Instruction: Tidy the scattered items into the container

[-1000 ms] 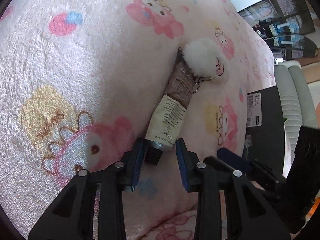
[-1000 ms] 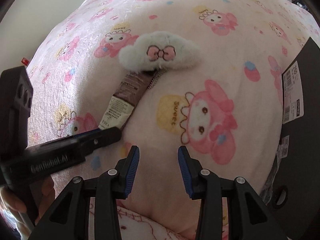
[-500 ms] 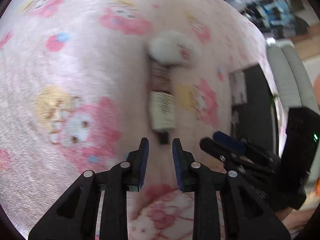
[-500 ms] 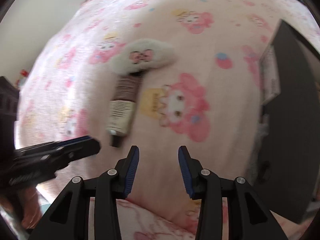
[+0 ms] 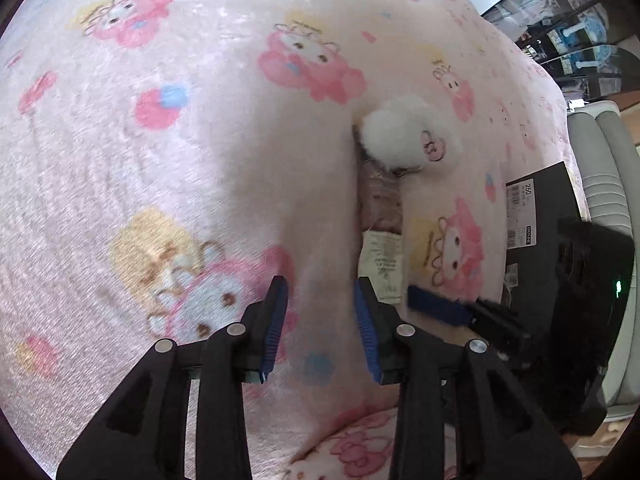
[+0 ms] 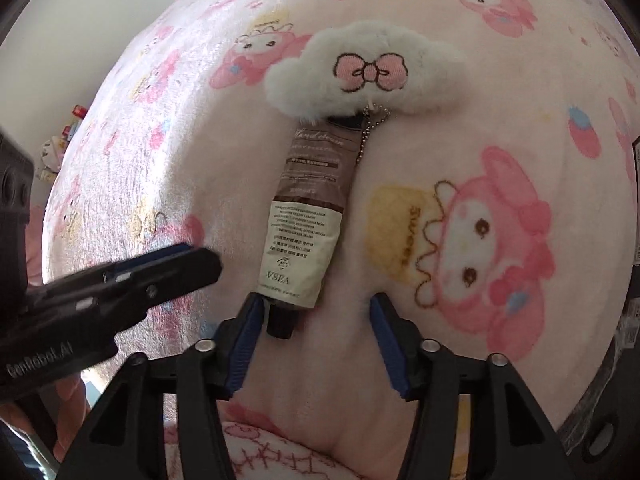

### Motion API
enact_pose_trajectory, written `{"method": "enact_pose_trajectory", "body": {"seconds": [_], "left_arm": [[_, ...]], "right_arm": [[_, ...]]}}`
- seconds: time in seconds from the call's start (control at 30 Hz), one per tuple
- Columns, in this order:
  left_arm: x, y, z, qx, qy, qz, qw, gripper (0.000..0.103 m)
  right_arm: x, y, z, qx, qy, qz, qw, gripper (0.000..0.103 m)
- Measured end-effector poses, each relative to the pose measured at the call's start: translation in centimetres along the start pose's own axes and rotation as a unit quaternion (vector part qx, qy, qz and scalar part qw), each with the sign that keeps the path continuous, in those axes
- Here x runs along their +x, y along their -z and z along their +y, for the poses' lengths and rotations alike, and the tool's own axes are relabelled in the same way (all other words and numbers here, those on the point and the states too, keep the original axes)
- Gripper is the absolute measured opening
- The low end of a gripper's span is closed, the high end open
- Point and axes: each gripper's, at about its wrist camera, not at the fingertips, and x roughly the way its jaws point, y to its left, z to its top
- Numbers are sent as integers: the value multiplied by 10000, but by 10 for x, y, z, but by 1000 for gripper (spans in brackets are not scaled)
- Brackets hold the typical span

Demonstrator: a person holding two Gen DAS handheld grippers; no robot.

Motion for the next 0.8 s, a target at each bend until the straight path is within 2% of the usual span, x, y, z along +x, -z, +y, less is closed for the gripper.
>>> {"method": "enact_pose_trajectory", "body": {"seconds": [0.1,0.17,0.23,0.3,0.37,0.4,0.47,0.53,0.57,0.6,0.67,0.73,0.8], "left_arm": [[9,-6,-14,107,291,117,9995,35],[16,-12,-16,217,601,325,9974,39],[32,-15,-24,252,552,606,9963,39],[33,-15,-33,411,615,619,9953,39],[27,-15,-35,441,846,555,9939,41],[27,-17,-34,398,961,535,9931,42],[28,-25,-28,241,1030,498,9931,44],[34,-36,-24,104,887,463,9949,44],[37,-43,-20,3,853,425,9954,44],[39,-47,-20,-56,853,394,9956,44],[39,-57,-12,-233,890,274,9954,44],[40,-68,-1,-452,956,156,9943,44],[41,-76,7,-717,968,-7,9927,39]], "right_arm": [[-8,3,-5,121,-15,-109,9999,17],[-18,7,-11,285,96,-232,9993,14],[-33,12,-21,496,490,-447,9966,13],[-46,14,-29,666,776,-629,9928,14],[-63,16,-35,856,1140,-930,9854,14],[-71,18,-37,939,1120,-1073,9834,14],[-77,20,-37,1063,674,-1109,9858,14],[-72,22,-36,1081,276,-882,9898,21],[-64,21,-34,1027,141,-713,9921,28],[-56,20,-33,997,125,-557,9934,34],[-41,17,-31,967,294,-318,9944,34],[-34,12,-33,1028,237,-325,9939,34],[-30,7,-33,1069,164,-343,9935,33]]}}
